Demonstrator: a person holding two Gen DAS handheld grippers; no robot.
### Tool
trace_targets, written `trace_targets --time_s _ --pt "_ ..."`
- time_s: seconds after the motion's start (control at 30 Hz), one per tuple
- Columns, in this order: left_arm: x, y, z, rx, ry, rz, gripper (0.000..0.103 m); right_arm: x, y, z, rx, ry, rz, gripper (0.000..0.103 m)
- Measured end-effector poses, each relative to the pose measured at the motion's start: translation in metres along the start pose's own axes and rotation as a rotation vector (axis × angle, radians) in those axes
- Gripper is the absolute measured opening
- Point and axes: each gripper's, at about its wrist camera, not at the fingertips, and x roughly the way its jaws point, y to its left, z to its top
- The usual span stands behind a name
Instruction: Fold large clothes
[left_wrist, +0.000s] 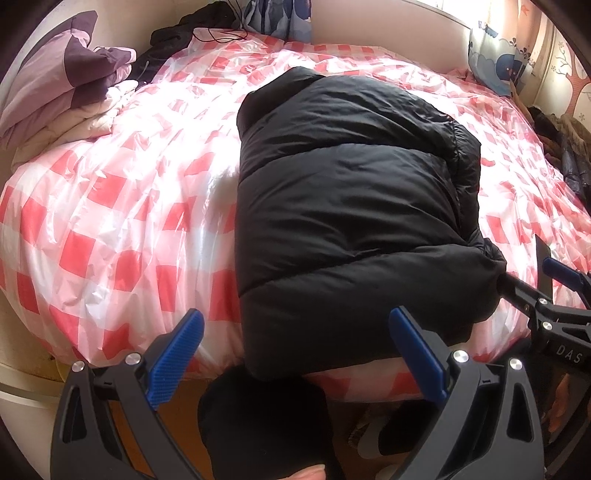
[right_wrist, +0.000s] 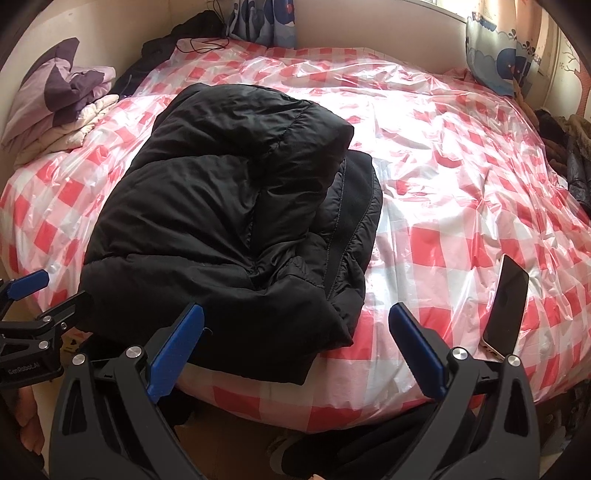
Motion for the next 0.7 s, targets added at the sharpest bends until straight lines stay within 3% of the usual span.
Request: trace_targets --time_s 0.3,0.43,0.7 --pt "-0.0017 0.0042 0.0002 -0.017 -0.025 -0.013 0.096 0.0001 -0.0005 0.0007 0.012 -0.003 0.026 0.097" --pt "0.0052 0.0027 0.0020 0.001 0.025 -0.006 0.096 0.0045 0.0018 0.0024 0.016 0.026 0.011 0.097" --pt "0.0055 0.0020 0.0003 -0.005 0.030 0.014 0.096 0.0058 0.0014 0.0019 0.007 0.032 -0.003 0.097"
